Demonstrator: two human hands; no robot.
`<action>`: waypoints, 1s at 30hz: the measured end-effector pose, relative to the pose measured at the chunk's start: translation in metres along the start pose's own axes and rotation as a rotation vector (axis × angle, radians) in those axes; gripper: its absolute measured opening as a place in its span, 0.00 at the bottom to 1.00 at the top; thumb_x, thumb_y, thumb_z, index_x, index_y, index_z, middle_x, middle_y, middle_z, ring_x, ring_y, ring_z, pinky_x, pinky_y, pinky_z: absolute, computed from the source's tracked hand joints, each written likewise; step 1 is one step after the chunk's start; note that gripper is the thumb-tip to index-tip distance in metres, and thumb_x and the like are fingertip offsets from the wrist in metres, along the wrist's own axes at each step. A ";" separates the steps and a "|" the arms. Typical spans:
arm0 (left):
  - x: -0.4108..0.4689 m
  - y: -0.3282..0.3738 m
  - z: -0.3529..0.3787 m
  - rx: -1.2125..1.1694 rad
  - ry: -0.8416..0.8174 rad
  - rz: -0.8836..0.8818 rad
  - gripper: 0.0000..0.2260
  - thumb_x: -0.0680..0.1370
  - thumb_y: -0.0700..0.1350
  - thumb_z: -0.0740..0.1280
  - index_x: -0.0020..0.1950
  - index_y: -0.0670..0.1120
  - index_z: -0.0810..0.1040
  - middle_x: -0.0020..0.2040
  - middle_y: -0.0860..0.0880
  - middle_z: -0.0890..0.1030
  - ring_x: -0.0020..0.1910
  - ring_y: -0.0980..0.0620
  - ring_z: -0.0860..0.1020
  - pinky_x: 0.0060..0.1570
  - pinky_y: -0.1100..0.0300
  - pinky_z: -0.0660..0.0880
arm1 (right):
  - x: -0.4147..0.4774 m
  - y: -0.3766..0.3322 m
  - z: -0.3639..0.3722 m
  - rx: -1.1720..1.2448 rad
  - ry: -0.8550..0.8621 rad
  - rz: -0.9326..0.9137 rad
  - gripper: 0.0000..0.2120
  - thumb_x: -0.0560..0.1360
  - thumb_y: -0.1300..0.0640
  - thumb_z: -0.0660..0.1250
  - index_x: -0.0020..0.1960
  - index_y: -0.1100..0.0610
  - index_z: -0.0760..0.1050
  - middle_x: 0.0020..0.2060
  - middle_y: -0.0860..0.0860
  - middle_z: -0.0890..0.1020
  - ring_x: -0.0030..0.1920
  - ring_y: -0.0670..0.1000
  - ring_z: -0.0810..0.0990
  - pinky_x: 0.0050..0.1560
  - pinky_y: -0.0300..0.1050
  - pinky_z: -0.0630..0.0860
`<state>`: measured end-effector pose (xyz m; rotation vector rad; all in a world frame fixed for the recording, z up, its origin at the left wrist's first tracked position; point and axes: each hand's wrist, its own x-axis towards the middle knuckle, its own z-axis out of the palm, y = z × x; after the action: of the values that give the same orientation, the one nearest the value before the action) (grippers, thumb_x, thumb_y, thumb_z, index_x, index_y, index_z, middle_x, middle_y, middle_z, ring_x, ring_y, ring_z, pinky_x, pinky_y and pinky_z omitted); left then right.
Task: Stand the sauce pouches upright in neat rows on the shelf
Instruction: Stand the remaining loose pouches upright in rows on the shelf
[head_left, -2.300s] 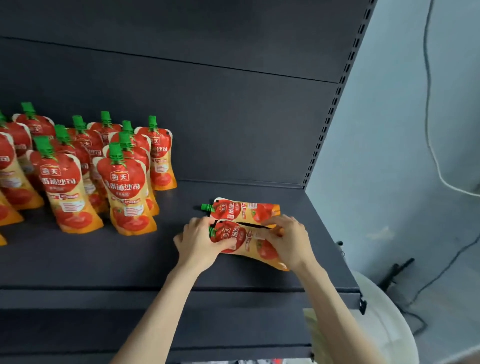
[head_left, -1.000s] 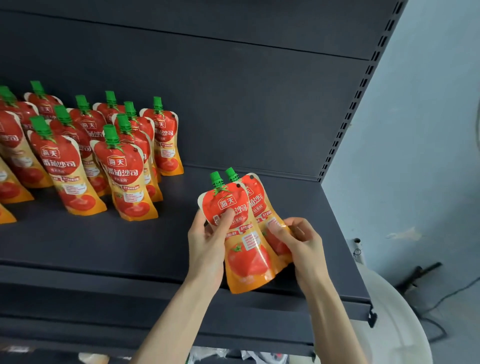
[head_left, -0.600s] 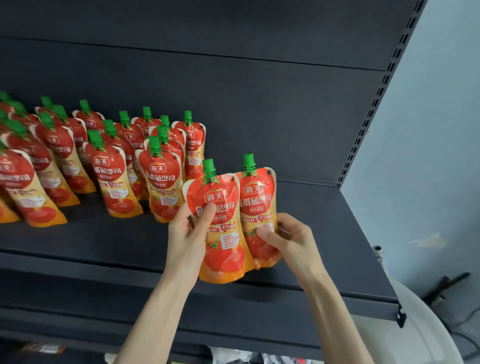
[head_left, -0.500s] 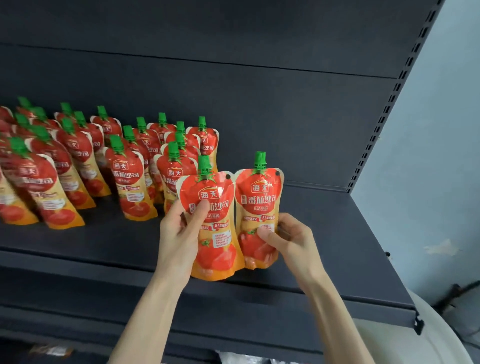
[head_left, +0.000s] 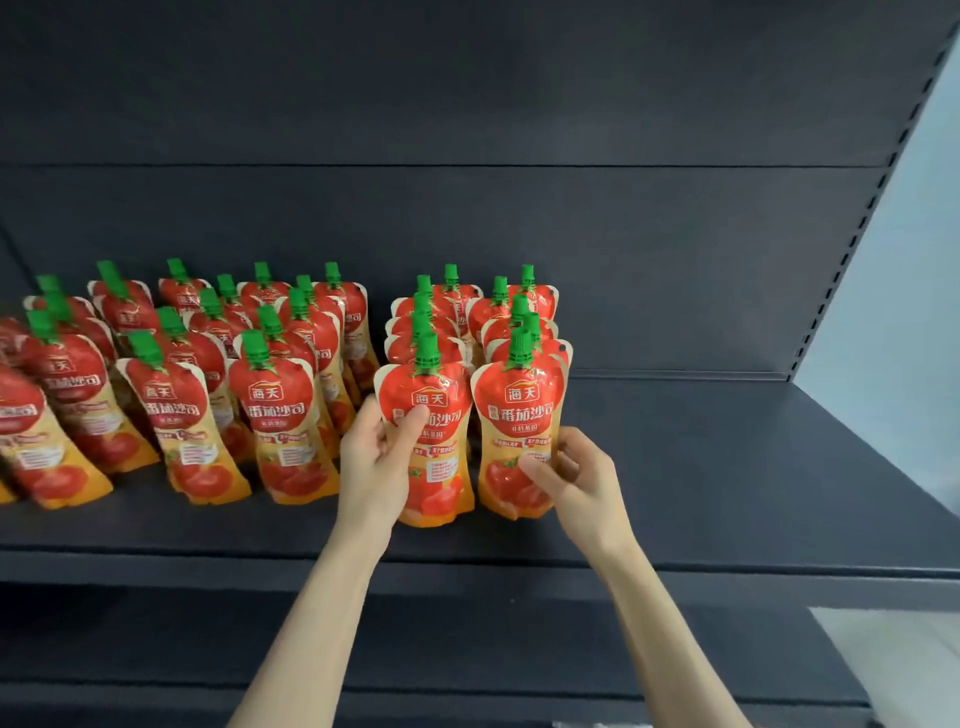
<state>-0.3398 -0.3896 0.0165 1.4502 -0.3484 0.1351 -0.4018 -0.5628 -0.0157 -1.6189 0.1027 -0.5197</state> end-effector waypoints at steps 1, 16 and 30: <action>0.003 -0.002 -0.004 -0.003 -0.019 -0.001 0.07 0.77 0.45 0.65 0.54 0.54 0.76 0.52 0.56 0.82 0.53 0.59 0.80 0.50 0.64 0.77 | 0.000 0.001 0.006 -0.016 0.018 -0.008 0.04 0.74 0.63 0.68 0.48 0.60 0.75 0.46 0.56 0.83 0.48 0.54 0.83 0.47 0.46 0.81; -0.005 -0.044 -0.038 0.098 -0.181 -0.094 0.23 0.70 0.44 0.74 0.62 0.52 0.69 0.55 0.59 0.78 0.54 0.66 0.76 0.48 0.70 0.74 | -0.013 0.024 0.027 -0.205 0.085 0.022 0.18 0.74 0.61 0.69 0.60 0.53 0.66 0.53 0.44 0.80 0.53 0.40 0.79 0.53 0.39 0.76; -0.003 -0.055 -0.034 0.327 -0.095 -0.008 0.27 0.74 0.48 0.70 0.69 0.47 0.64 0.59 0.55 0.73 0.57 0.59 0.71 0.53 0.68 0.68 | -0.012 0.029 0.034 -0.485 0.114 0.118 0.22 0.76 0.47 0.64 0.67 0.46 0.62 0.57 0.43 0.76 0.60 0.50 0.75 0.61 0.55 0.75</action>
<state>-0.3215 -0.3622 -0.0390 1.7854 -0.4117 0.1203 -0.3924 -0.5309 -0.0473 -2.0379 0.4342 -0.5211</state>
